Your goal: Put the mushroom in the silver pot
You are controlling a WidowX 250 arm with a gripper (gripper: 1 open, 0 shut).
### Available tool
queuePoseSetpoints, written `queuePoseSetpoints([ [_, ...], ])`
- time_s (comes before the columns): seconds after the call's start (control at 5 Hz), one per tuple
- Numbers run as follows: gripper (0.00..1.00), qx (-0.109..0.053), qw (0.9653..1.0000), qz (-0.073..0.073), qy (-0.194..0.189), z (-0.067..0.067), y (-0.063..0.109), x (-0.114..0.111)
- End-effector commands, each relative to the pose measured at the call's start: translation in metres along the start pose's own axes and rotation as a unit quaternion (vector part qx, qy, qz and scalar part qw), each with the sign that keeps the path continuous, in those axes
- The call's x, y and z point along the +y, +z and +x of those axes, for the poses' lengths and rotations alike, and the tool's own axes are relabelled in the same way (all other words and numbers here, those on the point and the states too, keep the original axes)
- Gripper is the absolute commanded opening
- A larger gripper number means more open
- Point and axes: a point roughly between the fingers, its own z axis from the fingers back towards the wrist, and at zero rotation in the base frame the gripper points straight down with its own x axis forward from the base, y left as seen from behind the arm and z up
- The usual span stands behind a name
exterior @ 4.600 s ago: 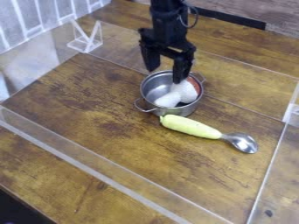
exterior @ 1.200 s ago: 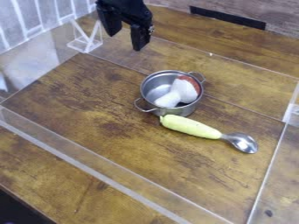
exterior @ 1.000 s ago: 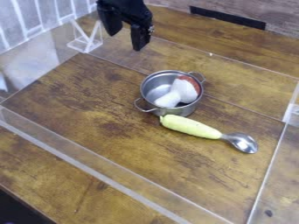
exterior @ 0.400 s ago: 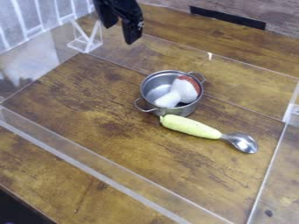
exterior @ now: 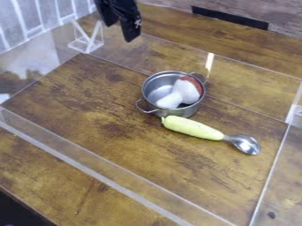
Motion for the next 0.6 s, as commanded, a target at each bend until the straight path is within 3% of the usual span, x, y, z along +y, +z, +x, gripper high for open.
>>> queuePoseSetpoints([
  [0.0, 1.00, -0.032, 0.9994, 0.012, 0.006, 0.018, 0.013, 0.017],
  [0.4, 1.00, -0.022, 0.9997, -0.004, 0.009, 0.009, -0.010, -0.005],
])
